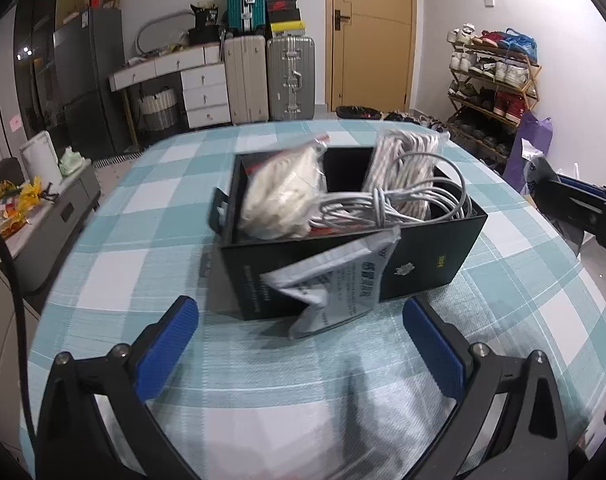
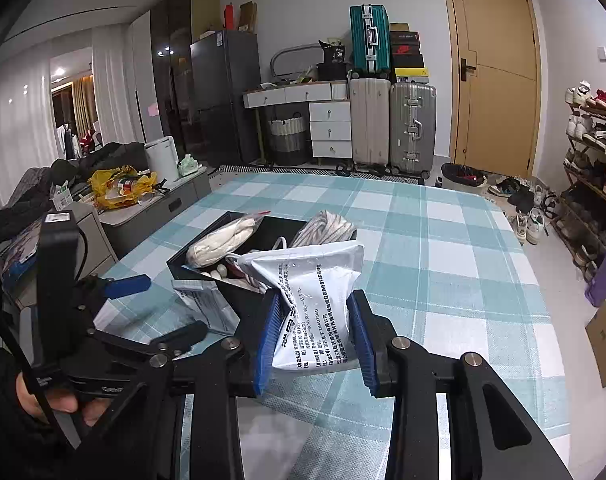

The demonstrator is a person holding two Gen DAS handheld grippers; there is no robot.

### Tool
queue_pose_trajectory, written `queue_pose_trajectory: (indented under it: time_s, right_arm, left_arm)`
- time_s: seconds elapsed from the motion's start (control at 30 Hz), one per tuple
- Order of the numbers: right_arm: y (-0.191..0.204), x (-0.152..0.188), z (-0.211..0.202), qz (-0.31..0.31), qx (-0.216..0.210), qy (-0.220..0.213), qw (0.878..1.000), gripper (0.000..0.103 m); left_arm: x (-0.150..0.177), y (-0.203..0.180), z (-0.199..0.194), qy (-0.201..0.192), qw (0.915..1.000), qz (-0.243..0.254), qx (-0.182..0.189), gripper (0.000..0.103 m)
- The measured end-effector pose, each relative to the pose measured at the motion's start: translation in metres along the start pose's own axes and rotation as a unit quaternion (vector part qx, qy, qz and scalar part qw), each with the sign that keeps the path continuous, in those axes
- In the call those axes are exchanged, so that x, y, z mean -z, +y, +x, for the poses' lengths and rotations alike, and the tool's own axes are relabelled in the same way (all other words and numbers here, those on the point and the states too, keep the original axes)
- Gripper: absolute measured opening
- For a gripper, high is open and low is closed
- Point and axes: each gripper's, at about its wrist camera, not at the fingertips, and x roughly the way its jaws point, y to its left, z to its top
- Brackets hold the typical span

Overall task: Organize soft objects
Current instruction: 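Lift the white packet with the right gripper while the left grasps the grey packet at the box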

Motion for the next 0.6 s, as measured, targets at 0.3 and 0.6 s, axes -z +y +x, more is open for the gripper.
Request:
queue_pose_trajectory:
  time_s: [0.3,0.6]
  right_arm:
    - [-0.005,0.004,0.006,0.002,-0.001,0.009,1.0,0.035]
    - [-0.006,0.008,0.008,0.002,-0.001,0.016,1.0,0.035]
  left_arm:
    - [0.0,-0.011,0.014,0.022,0.9995,-0.023,-0.002,0.089]
    - [-0.006,-0.006,0.015,0.02,0.9966,-0.079,0.005,0.089]
